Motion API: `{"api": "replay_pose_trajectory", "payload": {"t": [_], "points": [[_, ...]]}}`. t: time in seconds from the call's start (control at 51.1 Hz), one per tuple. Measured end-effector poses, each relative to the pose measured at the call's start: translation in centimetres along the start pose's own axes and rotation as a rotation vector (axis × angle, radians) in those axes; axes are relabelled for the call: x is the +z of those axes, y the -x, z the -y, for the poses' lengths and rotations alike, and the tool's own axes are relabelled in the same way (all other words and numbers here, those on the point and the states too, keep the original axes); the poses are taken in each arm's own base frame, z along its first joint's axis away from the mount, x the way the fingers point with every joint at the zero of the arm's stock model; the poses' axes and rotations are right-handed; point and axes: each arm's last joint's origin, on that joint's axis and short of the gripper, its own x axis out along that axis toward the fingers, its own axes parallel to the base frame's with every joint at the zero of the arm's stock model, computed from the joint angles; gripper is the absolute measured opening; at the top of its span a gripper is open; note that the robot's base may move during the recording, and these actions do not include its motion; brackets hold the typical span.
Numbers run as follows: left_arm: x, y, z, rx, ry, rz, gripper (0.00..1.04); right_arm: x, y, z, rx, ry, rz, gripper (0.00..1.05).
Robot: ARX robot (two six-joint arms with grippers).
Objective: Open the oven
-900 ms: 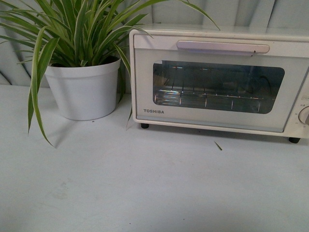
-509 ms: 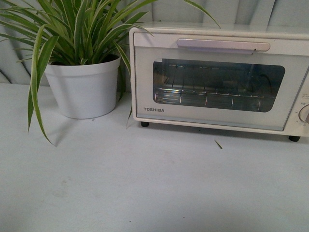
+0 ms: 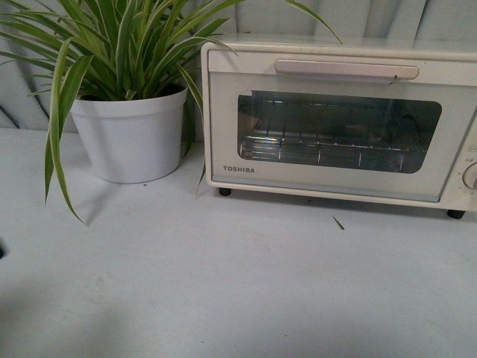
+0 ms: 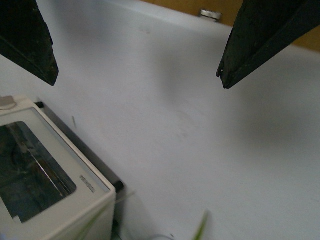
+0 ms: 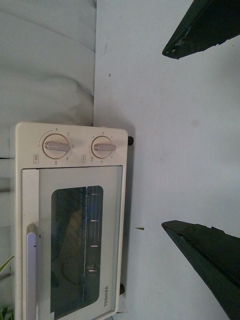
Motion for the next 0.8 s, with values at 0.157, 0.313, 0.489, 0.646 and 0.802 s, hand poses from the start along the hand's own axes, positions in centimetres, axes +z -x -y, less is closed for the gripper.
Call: {"api": "replay_pose_trajectory", "payload": {"t": [0.157, 0.313, 0.489, 0.646, 0.802], "points": [[0.2, -3.9, 2.6, -0.043, 0.105, -0.082, 0.98, 0.0, 0.0, 0.0, 0.0, 0.0, 0.0, 0.95], [-0.8, -8.6, 4.4, -0.017, 0.204, -0.163, 0.98, 0.0, 0.0, 0.0, 0.0, 0.0, 0.0, 0.95], [-1.1, -12.0, 6.0, -0.007, 0.26, -0.195, 0.98, 0.0, 0.0, 0.0, 0.0, 0.0, 0.0, 0.95], [-1.4, -13.4, 7.2, -0.013, 0.279, -0.211, 0.98, 0.0, 0.0, 0.0, 0.0, 0.0, 0.0, 0.95], [-1.7, -15.1, 8.5, -0.024, 0.295, -0.227, 0.98, 0.0, 0.0, 0.0, 0.0, 0.0, 0.0, 0.95]]}}
